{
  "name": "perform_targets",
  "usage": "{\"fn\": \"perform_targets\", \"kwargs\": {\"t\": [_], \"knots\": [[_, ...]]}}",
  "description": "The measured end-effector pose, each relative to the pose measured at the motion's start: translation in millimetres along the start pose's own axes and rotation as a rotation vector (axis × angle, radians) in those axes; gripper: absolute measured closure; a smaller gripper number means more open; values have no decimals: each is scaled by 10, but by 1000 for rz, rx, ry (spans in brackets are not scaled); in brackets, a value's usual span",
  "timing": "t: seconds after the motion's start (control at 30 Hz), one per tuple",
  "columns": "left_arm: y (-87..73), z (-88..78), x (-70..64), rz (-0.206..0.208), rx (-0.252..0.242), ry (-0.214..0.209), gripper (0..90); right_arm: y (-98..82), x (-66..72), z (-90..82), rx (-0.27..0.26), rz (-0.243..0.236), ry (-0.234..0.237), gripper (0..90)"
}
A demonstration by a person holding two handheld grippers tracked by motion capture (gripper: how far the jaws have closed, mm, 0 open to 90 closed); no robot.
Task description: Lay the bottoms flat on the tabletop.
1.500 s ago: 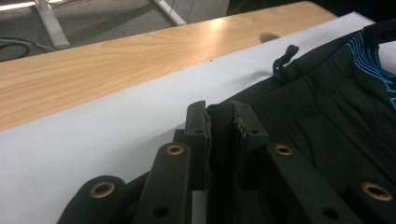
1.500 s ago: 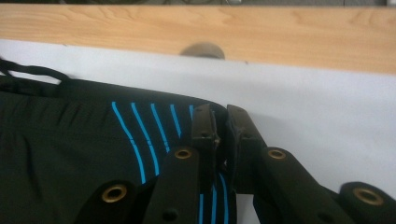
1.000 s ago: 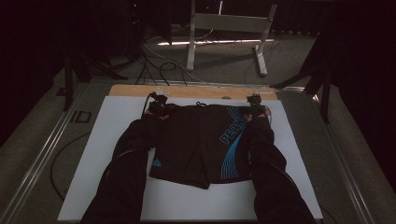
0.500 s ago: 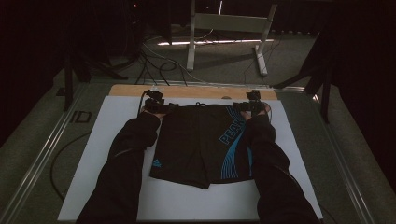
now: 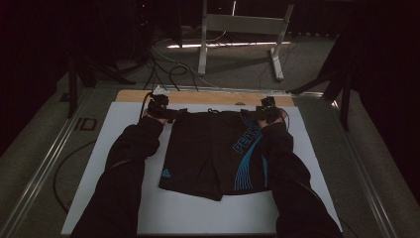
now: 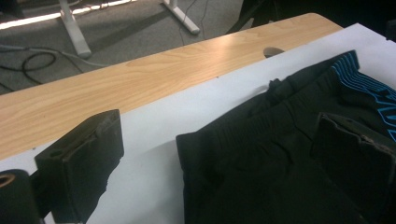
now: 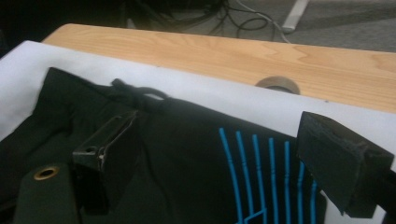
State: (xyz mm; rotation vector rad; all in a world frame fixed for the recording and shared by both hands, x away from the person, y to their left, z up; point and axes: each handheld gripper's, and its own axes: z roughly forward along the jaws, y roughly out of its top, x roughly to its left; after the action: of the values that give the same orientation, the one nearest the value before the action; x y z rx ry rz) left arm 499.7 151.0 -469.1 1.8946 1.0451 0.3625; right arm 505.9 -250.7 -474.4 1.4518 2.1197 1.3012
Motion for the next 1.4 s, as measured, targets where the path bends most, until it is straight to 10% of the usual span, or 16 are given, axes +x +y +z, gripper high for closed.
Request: {"fn": "perform_targets", "kwargs": {"t": [0.47,1.4], "knots": [[73,-216,-267,73,24,-152,0,-10,312,-195,35,-172,59,91],[-200,-699,-573,143,59,-322,0,-358,761,-634,17,-259,203,92]]}}
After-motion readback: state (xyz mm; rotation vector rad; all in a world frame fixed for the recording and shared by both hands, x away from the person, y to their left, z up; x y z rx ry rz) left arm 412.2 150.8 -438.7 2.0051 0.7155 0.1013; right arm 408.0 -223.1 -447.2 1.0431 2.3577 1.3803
